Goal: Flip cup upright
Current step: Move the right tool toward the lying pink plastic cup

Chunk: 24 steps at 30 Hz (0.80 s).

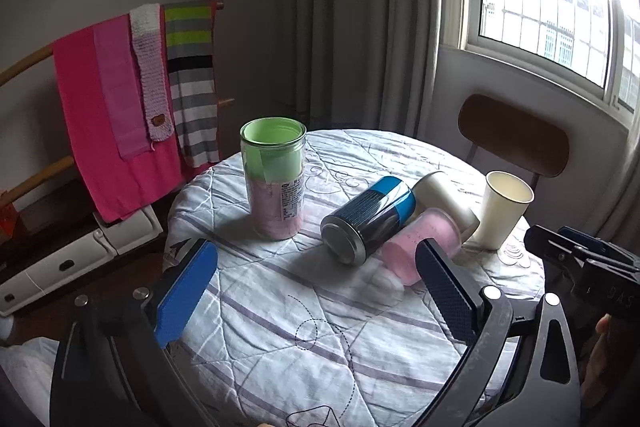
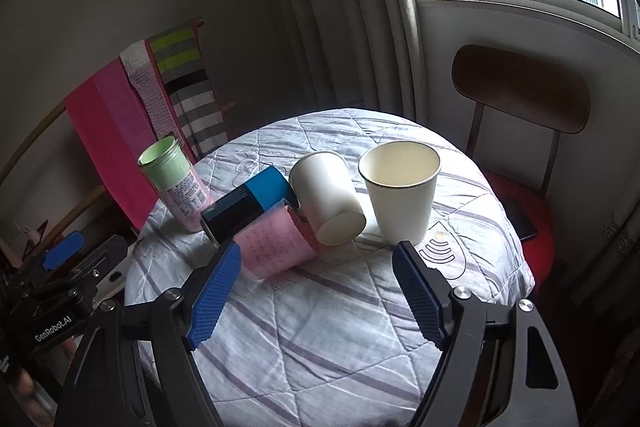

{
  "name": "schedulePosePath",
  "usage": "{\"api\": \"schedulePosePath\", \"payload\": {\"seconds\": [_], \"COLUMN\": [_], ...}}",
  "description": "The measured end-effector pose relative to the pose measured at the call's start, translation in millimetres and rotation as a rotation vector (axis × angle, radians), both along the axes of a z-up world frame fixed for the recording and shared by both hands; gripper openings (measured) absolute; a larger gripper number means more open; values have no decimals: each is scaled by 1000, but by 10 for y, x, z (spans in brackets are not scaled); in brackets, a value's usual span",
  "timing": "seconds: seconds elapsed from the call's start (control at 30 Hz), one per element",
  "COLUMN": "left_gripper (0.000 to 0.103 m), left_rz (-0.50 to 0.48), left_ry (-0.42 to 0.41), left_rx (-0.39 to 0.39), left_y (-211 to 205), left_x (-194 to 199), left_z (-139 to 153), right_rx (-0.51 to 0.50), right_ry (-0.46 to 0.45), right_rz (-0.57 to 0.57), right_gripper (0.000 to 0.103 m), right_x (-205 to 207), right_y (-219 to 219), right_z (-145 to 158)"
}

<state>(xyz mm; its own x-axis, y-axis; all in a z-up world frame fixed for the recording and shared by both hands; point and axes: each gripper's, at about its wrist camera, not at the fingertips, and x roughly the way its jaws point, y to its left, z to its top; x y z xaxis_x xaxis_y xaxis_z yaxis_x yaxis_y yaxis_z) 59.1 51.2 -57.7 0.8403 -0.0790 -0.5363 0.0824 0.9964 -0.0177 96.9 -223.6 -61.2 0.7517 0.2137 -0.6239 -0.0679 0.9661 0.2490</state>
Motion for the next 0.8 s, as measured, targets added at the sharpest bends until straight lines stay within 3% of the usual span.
{"api": "schedulePosePath", "payload": {"seconds": [0.1, 0.43, 0.8], "left_gripper": [102, 103, 103], "left_rz": [26, 23, 23], "left_ry": [-8, 42, 48], "left_rx": [25, -17, 3], "left_y": [-35, 42, 53], "left_x": [-38, 41, 128], "left_z": [30, -68, -140], "right_rx": [20, 61, 107], "right_ry": [-3, 19, 88], "right_rz": [-5, -41, -63], "right_gripper": [80, 80, 80], "right_x": [-28, -56, 35], "right_y": [100, 199, 270], "right_z": [22, -7, -133]}}
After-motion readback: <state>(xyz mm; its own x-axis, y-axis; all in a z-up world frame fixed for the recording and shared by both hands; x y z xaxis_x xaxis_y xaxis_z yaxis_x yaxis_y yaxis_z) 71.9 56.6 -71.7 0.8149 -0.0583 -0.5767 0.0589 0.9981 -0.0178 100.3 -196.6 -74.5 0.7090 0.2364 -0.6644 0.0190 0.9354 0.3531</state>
